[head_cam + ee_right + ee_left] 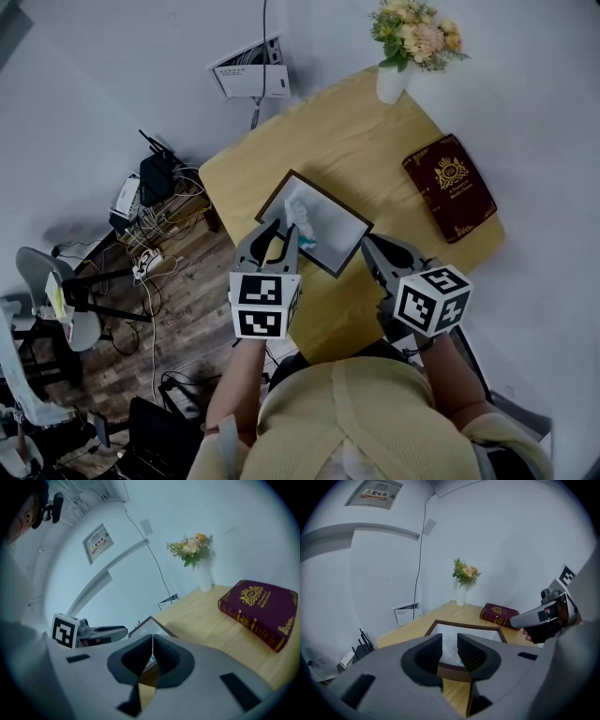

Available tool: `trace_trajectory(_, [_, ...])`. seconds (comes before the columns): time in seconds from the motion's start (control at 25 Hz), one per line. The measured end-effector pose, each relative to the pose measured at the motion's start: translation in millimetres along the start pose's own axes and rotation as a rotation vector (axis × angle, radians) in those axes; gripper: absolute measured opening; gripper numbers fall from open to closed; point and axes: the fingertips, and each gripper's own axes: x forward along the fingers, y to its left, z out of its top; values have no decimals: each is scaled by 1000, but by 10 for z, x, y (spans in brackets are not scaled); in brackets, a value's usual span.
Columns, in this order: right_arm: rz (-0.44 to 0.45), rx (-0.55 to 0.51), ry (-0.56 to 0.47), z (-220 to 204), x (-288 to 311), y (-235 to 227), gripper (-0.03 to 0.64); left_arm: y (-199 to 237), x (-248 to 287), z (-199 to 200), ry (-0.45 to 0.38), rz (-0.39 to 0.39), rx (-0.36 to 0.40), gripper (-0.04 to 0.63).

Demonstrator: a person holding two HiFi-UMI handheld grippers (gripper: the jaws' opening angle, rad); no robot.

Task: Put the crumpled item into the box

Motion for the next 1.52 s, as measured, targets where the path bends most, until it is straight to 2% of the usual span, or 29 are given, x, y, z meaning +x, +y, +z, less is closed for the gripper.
trace_trajectory(0.36, [8, -18, 3, -35, -5, 94, 31, -49, -159, 75, -73, -31, -28, 92])
trace_trajectory(0.68, [1, -33, 0, -92, -61, 233, 31, -81, -389, -7, -99, -110, -144, 72])
trace_trajectory(1.0, [-20, -46, -18, -134, -155, 349, 31, -117, -661, -123, -121, -141, -157, 48])
trace_trajectory(1.52, [-28, -58, -22, -303, -322, 566, 31, -170, -998, -362, -98, -135, -181, 26])
